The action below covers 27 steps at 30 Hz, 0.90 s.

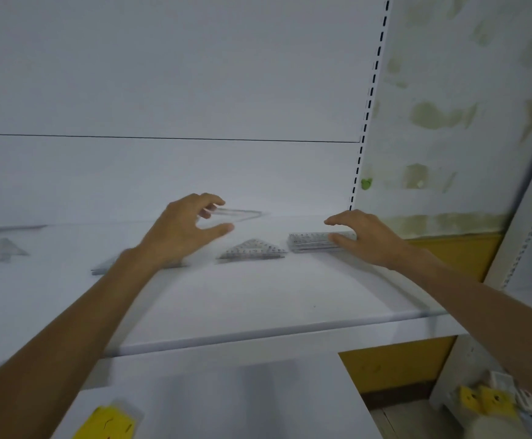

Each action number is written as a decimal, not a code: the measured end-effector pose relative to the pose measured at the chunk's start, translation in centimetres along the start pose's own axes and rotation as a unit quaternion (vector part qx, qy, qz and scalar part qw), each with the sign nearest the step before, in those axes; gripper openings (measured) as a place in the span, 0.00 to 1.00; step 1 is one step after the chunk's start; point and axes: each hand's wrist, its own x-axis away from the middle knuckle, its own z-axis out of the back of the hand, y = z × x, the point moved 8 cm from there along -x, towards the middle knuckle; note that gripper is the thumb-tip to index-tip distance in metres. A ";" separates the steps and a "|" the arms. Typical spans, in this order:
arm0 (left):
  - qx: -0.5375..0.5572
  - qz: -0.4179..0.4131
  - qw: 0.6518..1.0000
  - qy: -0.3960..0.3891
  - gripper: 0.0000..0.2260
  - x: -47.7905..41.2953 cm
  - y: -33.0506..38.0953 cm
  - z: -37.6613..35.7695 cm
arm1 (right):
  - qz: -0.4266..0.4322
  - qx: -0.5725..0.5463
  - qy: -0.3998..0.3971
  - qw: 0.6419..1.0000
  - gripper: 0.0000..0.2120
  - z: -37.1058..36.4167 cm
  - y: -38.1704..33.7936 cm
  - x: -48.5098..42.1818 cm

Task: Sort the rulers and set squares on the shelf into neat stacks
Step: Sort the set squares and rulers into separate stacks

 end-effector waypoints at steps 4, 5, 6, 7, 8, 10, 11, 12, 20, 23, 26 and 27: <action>-0.019 0.061 0.998 -0.002 0.13 1.2 -4.2 4.5 | 0.052 -0.008 0.013 0.999 0.15 -1.5 -6.8 -0.1; -0.022 0.073 0.997 -0.003 0.13 1.6 -5.2 5.4 | 0.063 -0.018 0.013 0.998 0.15 -2.0 -8.7 -0.1; -0.023 0.081 0.996 -0.004 0.12 2.0 -6.1 6.1 | 0.075 -0.023 0.007 0.997 0.15 -2.7 -10.7 -0.1; -0.024 0.086 0.996 -0.007 0.12 2.3 -6.9 6.6 | 0.090 -0.025 0.000 0.996 0.15 -3.4 -12.7 0.0; -0.025 0.088 0.996 -0.010 0.12 2.5 -7.5 7.0 | 0.105 -0.027 -0.005 0.994 0.15 -4.1 -14.5 0.1; -0.028 0.091 0.995 -0.025 0.12 2.8 -8.6 7.4 | 0.117 -0.038 -0.019 0.992 0.16 -5.3 -17.8 0.4; -0.030 0.091 0.995 -0.034 0.12 2.9 -9.2 7.4 | 0.113 -0.045 -0.029 0.992 0.16 -5.9 -19.1 0.5; -0.034 0.089 0.995 -0.043 0.13 2.9 -9.6 7.4 | 0.109 -0.052 -0.040 0.992 0.16 -6.5 -20.2 0.5; -0.002 0.044 0.998 -0.033 0.15 3.2 -10.2 6.0 | 0.079 -0.013 -0.048 0.996 0.13 -9.7 -26.1 0.6; -0.003 0.009 1.000 -0.017 0.15 3.5 -9.8 5.7 | 0.086 -0.013 -0.051 0.995 0.13 -9.8 -25.9 0.8; -0.013 0.018 0.999 -0.029 0.16 3.8 -10.2 5.7 | 0.098 -0.002 -0.050 0.994 0.12 -9.8 -26.1 0.8; -0.026 0.026 0.998 -0.049 0.16 4.0 -10.4 5.3 | 0.096 -0.005 -0.049 0.994 0.12 -9.8 -26.2 1.0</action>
